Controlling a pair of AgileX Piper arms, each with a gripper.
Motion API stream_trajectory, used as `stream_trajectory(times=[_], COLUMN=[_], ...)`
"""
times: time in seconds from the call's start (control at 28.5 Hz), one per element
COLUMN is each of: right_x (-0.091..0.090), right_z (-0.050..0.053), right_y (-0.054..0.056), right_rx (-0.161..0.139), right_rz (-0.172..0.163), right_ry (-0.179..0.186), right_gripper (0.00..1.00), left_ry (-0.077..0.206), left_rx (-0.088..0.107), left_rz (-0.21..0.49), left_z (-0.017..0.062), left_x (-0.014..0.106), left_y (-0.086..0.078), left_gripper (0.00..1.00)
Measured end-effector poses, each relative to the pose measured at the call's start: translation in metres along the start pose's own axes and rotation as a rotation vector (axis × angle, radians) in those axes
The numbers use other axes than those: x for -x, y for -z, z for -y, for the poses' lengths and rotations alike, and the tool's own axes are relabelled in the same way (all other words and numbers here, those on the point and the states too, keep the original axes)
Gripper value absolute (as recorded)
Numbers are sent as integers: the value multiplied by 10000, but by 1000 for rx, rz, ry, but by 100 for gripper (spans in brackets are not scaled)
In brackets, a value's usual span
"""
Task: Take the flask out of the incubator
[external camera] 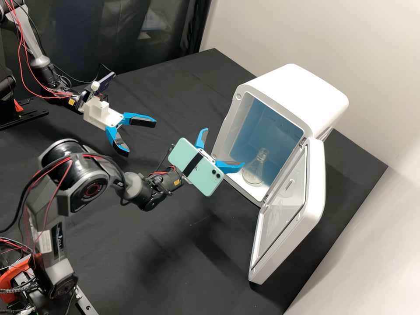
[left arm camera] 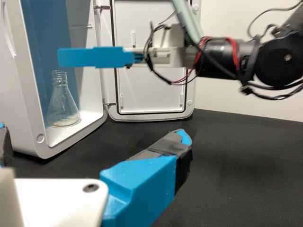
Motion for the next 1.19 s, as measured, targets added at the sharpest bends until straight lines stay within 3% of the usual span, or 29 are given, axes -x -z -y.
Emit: stream_trajectory(times=[0.11,0.28,0.39,0.77,0.91,1.05,1.19], right_x=[-129,-338,-459,-860,-1032,-1205,-1411], right_z=[30,84,96,85,91,112,176], right_y=[-78,-206,-257,-284,-282,-295,-308], right_rx=[-16,11,6,-1,-8,-24,-7], right_rz=[45,98,131,168,179,208,244], right_ry=[-3,13,10,7,24,34,37], right_gripper=[100,100,100,100,100,100,100], left_ry=[0,0,0,0,2,2,-3], left_rx=[0,0,0,0,0,1,-2], left_rz=[0,0,0,0,0,-1,9], left_z=[0,0,0,0,4,11,-4], left_x=[0,0,0,0,4,22,26], left_y=[0,0,0,0,0,7,-1], left_gripper=[100,100,100,100,100,100,100])
